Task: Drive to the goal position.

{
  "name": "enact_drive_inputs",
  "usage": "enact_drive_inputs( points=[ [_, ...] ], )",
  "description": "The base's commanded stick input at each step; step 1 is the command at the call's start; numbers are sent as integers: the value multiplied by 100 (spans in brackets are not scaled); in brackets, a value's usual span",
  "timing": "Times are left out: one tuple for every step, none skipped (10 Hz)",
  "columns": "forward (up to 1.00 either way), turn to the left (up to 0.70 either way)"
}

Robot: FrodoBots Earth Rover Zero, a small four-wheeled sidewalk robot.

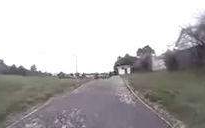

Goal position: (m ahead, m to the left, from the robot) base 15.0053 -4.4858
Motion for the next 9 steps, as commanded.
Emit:
enact_drive_inputs(
  points=[
    [85, 0],
    [85, 0],
    [85, 0],
    [85, 0],
    [85, 0],
    [85, 0],
    [85, 0],
    [85, 0],
    [85, 0]
  ],
)
